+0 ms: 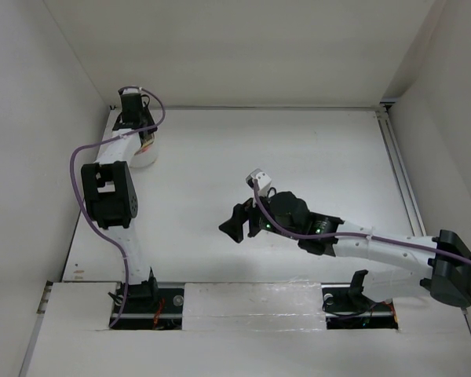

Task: Sort the stationery into containers
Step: Place the stapler in the storage box, then pick up the scissors from the center of the board.

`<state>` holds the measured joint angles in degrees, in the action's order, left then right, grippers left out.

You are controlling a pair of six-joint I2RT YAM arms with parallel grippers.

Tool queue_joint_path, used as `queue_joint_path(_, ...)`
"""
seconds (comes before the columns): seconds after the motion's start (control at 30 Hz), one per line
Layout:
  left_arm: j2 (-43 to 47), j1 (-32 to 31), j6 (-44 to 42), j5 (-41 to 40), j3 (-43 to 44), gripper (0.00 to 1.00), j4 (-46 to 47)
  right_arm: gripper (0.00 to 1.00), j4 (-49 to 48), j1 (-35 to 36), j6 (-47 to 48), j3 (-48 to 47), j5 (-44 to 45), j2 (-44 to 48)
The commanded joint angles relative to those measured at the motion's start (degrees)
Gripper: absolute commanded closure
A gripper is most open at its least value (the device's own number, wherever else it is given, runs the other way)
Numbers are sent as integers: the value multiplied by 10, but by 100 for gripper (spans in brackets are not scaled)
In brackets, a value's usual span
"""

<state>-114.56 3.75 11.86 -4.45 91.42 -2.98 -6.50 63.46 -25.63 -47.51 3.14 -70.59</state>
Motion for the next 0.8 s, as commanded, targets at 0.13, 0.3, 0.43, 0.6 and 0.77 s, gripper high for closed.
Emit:
queue_joint_path(0.13, 52, 2, -1, -6, -9, 65, 18, 18, -27, 5, -12, 3, -4, 27)
queue_joint_path(0.3, 70, 2, 5, 5, 5, 48, 11, 18, -22, 5, -12, 3, 1, 33)
queue_joint_path(0.43, 93, -8, 11, 12, 21, 36, 1, 15, -16, 5, -20, -2, 23, 21)
queue_joint_path(0.6, 127, -15, 20, 45, 50, 12, -15, 6, 62, -12, -61, -51, 110, -35)
queue_joint_path(0.77, 161, -15, 54, 90, 98, 0, -59, 1, 186, -89, -125, -134, 151, -129)
